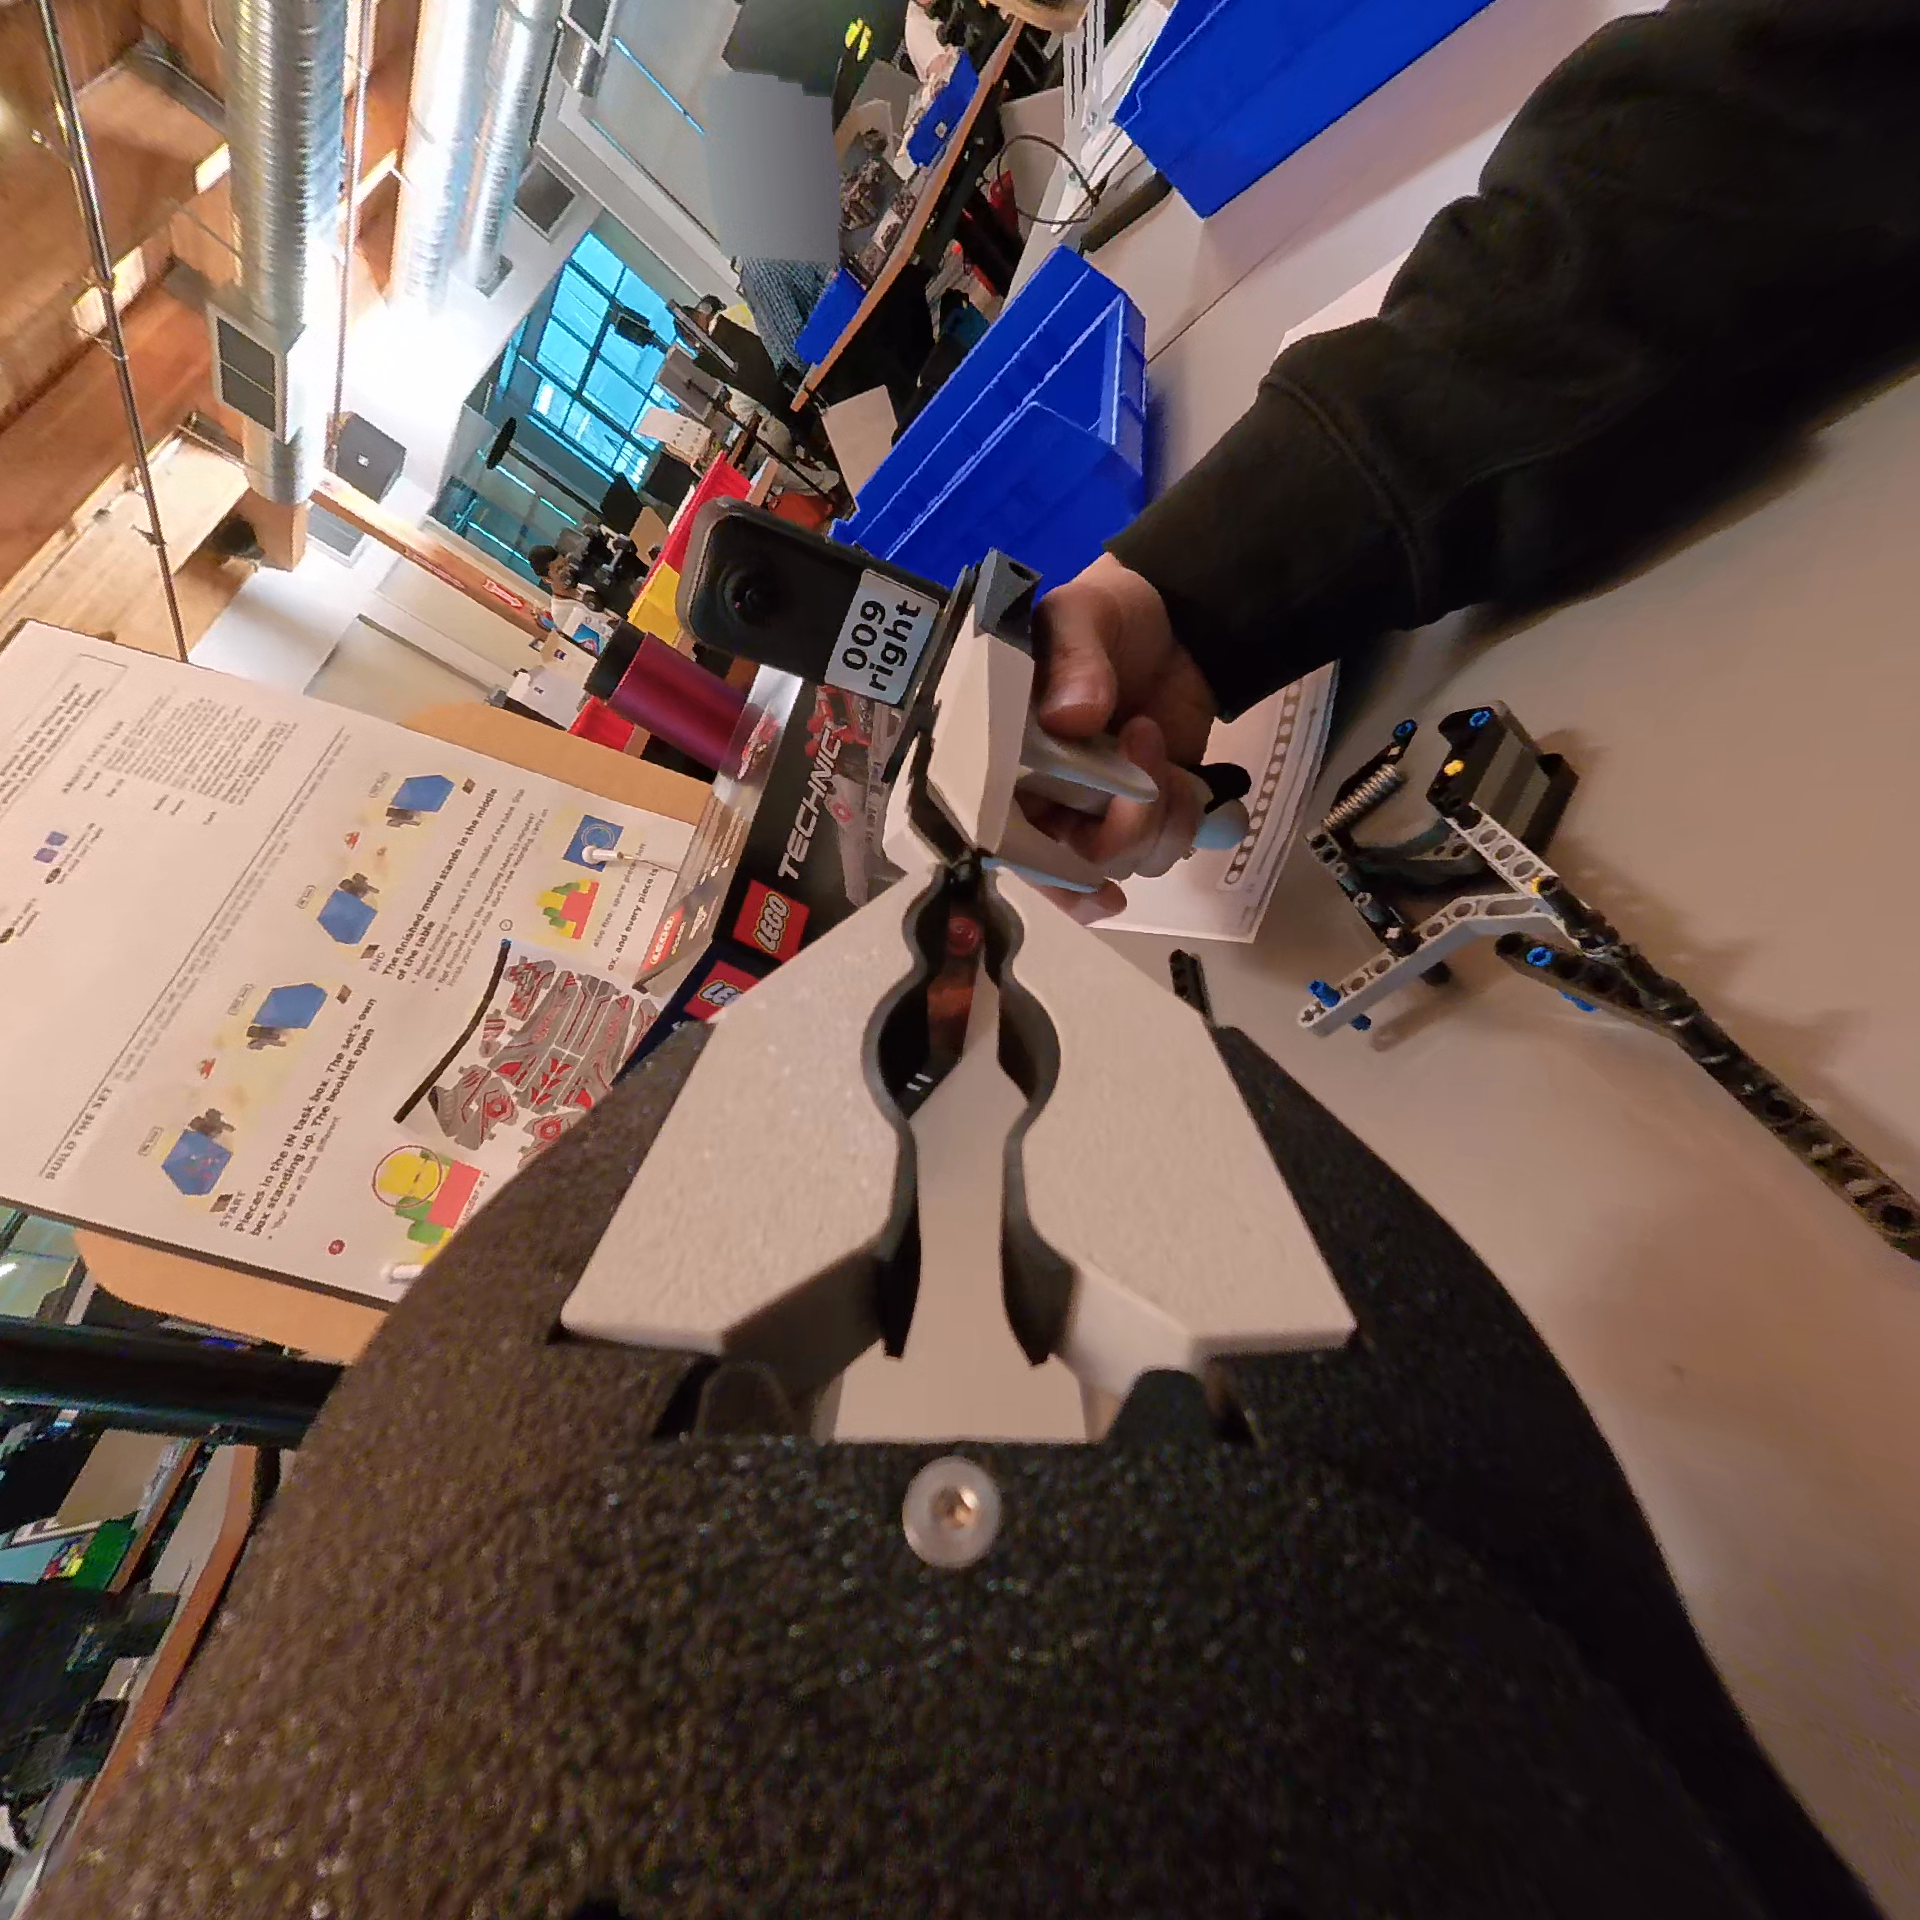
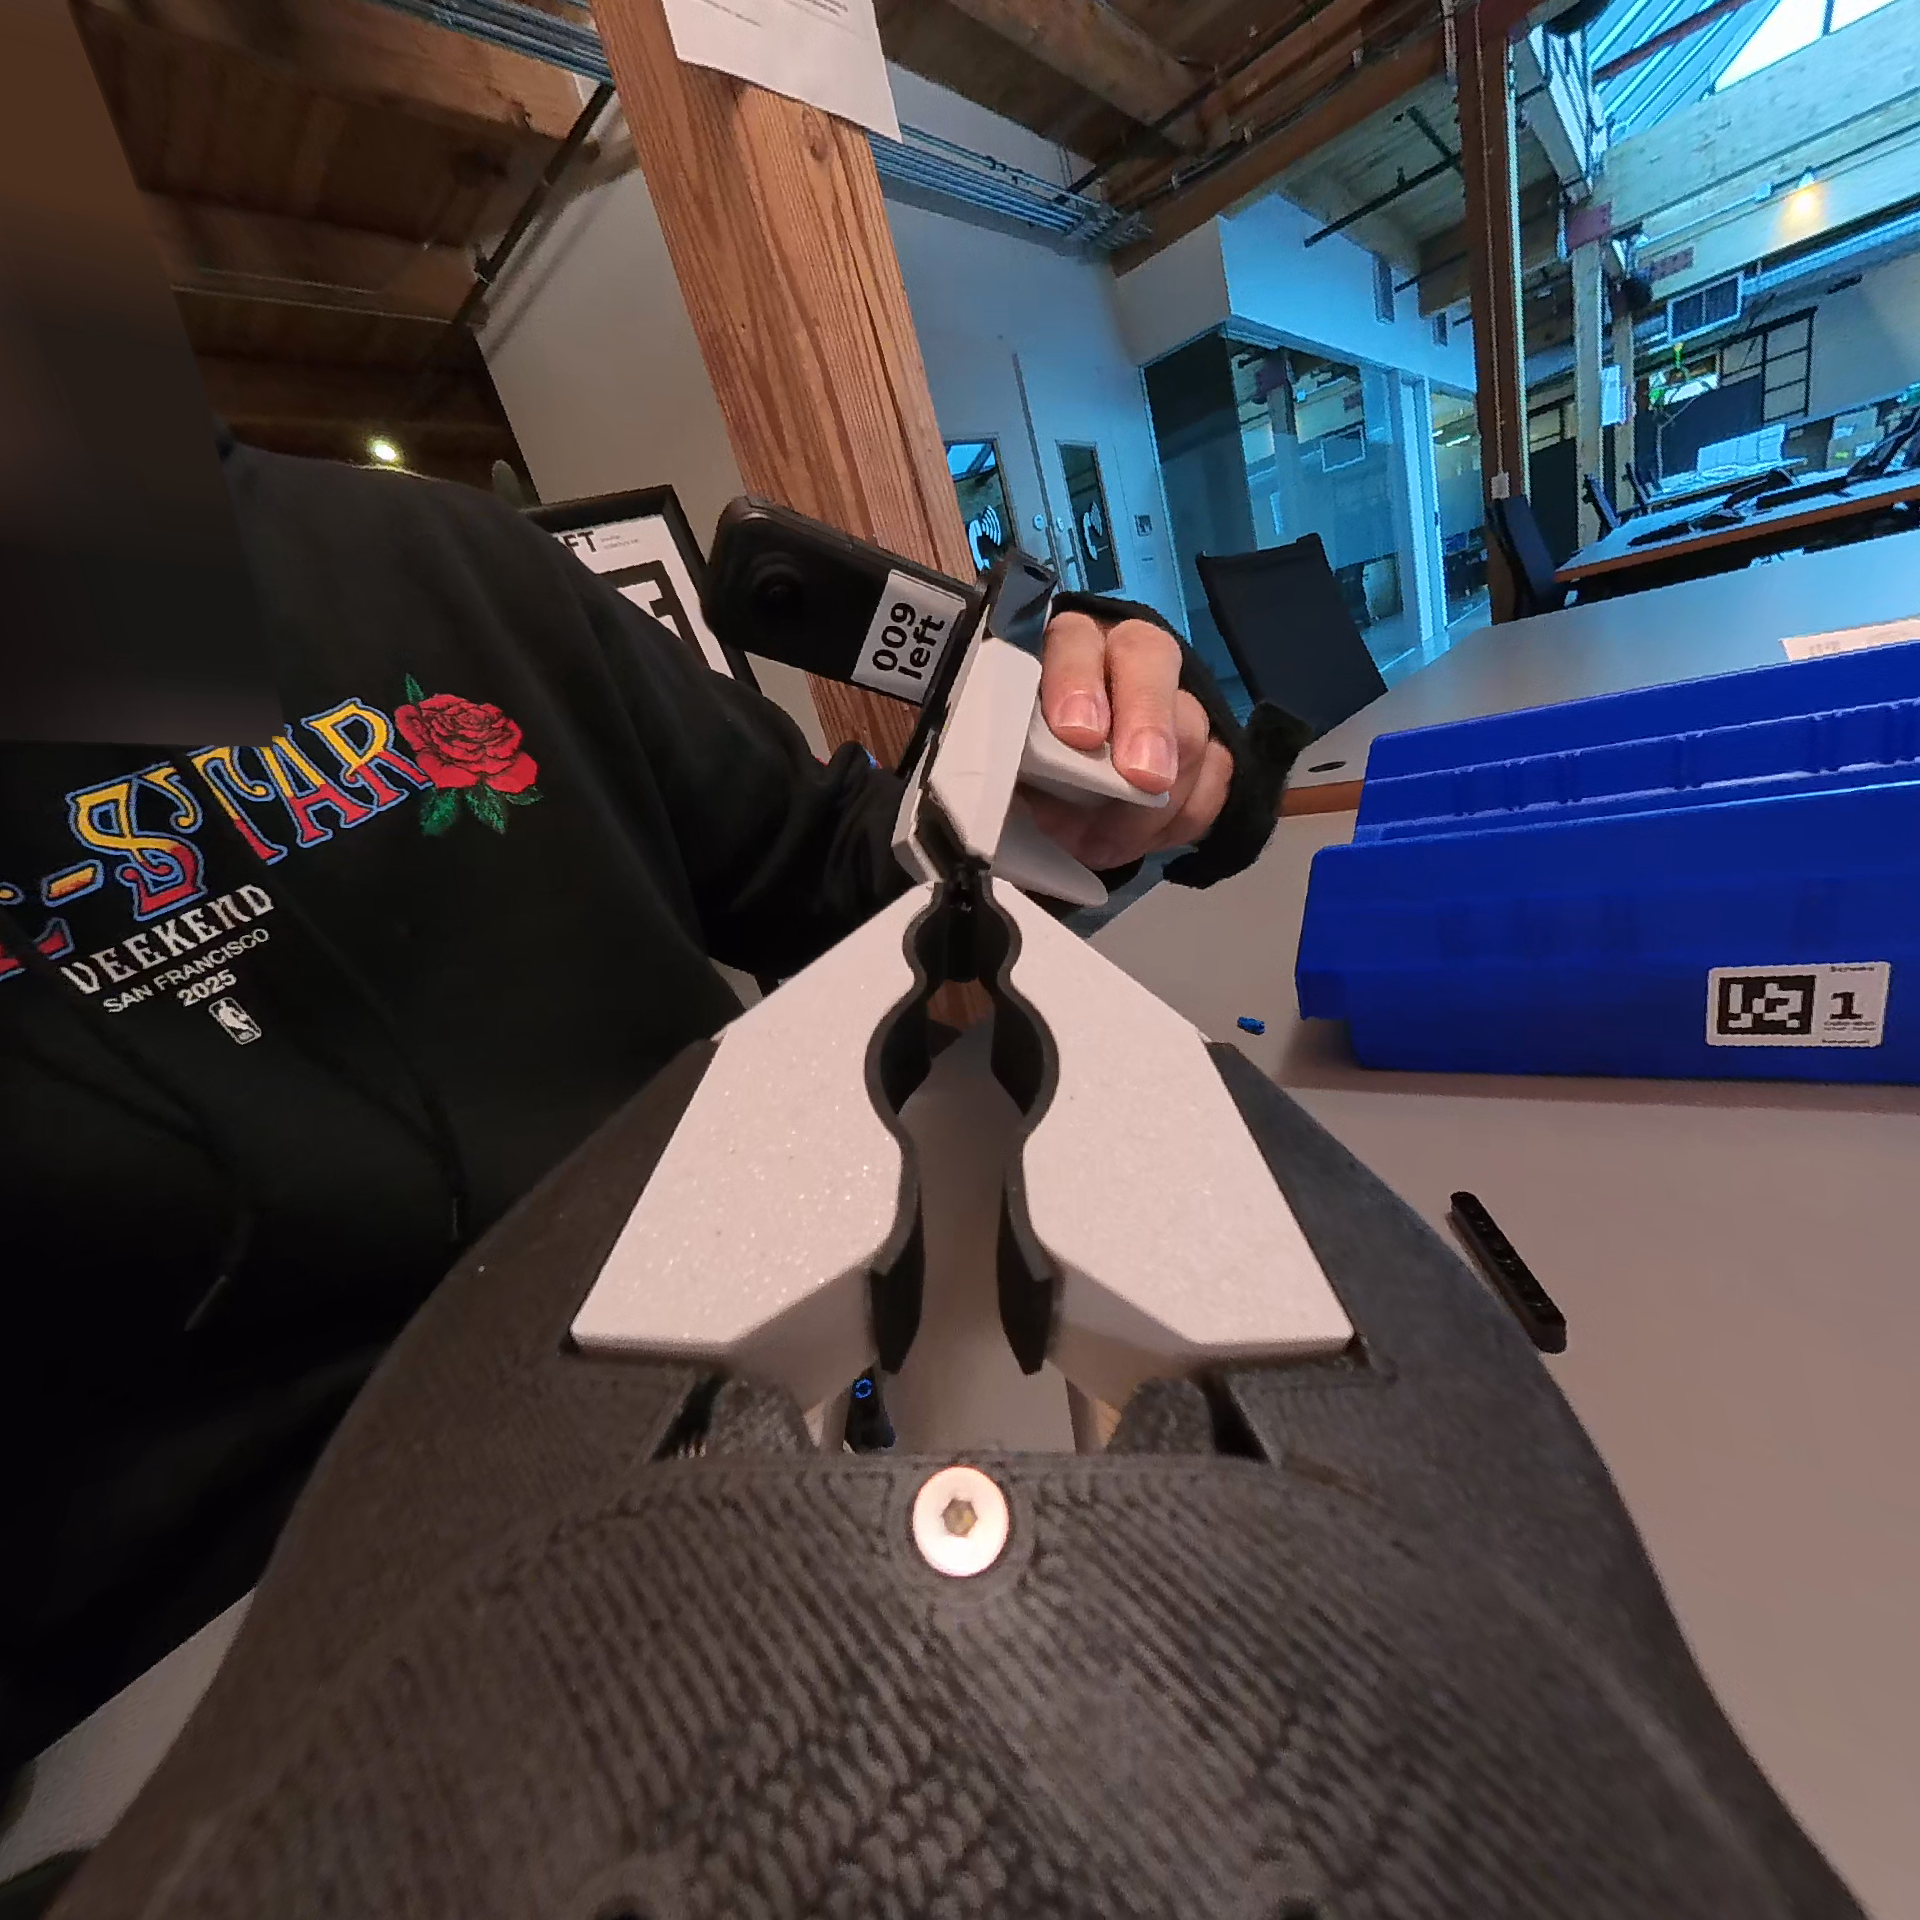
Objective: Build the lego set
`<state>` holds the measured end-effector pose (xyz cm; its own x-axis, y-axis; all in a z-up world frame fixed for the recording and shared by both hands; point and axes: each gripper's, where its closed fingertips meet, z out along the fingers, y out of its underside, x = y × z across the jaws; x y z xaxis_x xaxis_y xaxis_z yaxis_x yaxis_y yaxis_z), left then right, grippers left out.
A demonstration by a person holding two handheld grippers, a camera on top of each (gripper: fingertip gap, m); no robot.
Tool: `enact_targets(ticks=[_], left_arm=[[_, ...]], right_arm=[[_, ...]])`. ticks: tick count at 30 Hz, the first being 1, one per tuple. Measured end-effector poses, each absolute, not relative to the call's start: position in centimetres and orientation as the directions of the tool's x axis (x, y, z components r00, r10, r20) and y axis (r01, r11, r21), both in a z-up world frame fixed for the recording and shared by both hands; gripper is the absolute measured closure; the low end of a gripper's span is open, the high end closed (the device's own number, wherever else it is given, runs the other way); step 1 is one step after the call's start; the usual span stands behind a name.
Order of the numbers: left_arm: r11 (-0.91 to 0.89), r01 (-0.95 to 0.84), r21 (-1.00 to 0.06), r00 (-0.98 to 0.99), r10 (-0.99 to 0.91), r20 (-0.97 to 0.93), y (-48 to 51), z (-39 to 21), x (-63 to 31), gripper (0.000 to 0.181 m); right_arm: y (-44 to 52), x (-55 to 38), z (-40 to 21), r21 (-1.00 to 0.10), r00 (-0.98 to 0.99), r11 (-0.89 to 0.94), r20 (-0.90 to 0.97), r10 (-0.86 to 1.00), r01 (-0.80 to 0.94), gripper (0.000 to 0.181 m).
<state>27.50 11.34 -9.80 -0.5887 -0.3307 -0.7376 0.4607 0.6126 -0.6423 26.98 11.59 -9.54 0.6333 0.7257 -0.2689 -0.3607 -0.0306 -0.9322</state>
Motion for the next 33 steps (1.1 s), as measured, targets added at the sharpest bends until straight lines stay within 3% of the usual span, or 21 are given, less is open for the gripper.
enact_targets(ticks=[20, 33], left_arm=[[0.611, 0.443, -0.656, -0.618, -0.322, -0.717, 11.3, -10.2, 27.3, 0.179], [0.697, 0.318, -0.642, -0.658, -0.325, -0.679, 11.8, -11.1, 27.8, 0.179]], right_arm=[[11.7, 26.8, -9.9, -0.930, 0.620, -0.048, -0.281, 0.733, -0.364, 0.179], [12.2, 27.2, -10.9, -0.942, 0.667, -0.078, -0.288, 0.688, -0.326, 0.179]])
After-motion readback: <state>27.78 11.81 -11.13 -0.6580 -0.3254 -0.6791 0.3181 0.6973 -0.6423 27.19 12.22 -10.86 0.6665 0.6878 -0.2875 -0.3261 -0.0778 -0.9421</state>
